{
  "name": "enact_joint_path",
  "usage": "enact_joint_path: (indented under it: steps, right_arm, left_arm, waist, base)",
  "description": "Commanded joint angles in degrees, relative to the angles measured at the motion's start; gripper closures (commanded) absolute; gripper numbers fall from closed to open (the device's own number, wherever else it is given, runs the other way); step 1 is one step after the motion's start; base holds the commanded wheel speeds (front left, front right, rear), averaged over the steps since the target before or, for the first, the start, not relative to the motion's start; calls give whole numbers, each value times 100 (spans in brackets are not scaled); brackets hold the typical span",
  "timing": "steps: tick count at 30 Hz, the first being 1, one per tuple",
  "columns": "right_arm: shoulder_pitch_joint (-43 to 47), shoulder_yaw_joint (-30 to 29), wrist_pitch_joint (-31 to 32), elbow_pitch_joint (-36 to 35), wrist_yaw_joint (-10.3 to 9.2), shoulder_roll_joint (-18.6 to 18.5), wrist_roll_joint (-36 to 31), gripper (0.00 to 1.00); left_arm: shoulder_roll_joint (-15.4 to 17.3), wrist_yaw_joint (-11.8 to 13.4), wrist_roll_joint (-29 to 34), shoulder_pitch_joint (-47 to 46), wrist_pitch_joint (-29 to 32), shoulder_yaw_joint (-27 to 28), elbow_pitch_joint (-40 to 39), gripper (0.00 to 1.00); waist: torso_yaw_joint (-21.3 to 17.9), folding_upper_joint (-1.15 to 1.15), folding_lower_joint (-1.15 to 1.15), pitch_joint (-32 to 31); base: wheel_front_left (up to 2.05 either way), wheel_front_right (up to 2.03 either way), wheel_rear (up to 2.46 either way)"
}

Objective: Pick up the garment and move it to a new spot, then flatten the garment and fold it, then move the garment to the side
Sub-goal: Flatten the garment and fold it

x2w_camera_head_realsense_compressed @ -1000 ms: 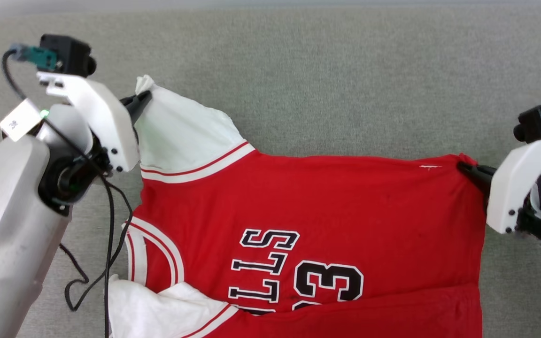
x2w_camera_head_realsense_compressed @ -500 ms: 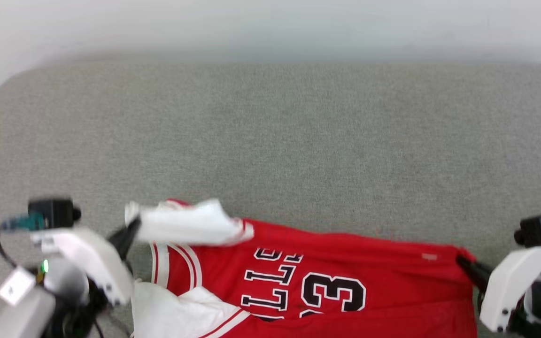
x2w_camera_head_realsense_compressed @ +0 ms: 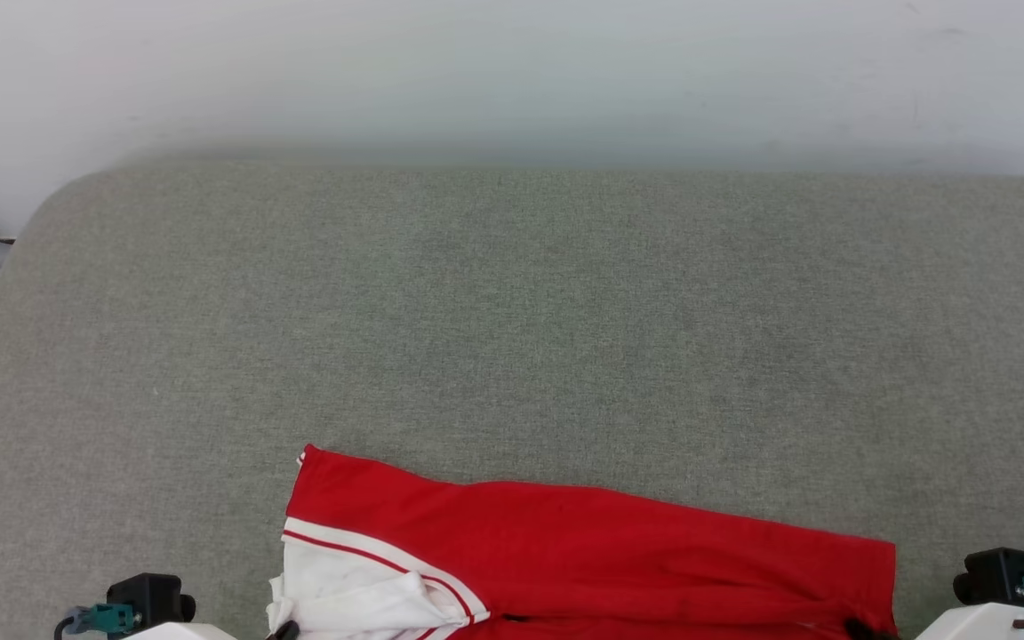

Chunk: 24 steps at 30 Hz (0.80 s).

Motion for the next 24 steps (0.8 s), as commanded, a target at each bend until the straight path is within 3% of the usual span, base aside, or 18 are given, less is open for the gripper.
enact_joint_path:
  steps: [1,2,3,4,14,18,24]
  right_arm:
    - [76,12,-43,24,-8,21,-20,98]
    - [110,40,-81,59,-8,70,2,65]
    - [150,68,-118,97,-8,98,16,0]
    - [178,98,-169,117,-8,108,15,0]
    - [184,304,-1155,-388,-7,9,-147,0]
    - [198,262,-1144,-622,-7,-123,-213,0]
    - [152,-46,-646,-796,-7,-392,-217,0]
  left_arm:
    - [-31,-12,-16,26,-39,-6,36,100]
    - [-82,-24,-16,15,-79,-11,125,73]
    - [-136,-49,-27,8,-94,-32,212,54]
    - [-169,-74,-31,-13,-98,-60,280,2]
    - [-211,-197,531,-421,-866,-2,312,0]
    - [-217,-142,841,-589,-1188,-14,10,0]
    - [-237,110,1472,-769,-1823,-5,-449,0]
  waist:
    - [-17,0,1,-16]
    - [-39,0,1,-33]
    - [-55,0,1,-51]
    - [-65,0,1,-70]
    - [-188,0,1,-293]
    - [-217,0,1,-369]
    - [-218,0,1,-390]
  base:
    - [0,0,0]
    - [0,0,0]
    - [0,0,0]
    - [0,0,0]
    - [0,0,0]
    - [0,0,0]
    - [0,0,0]
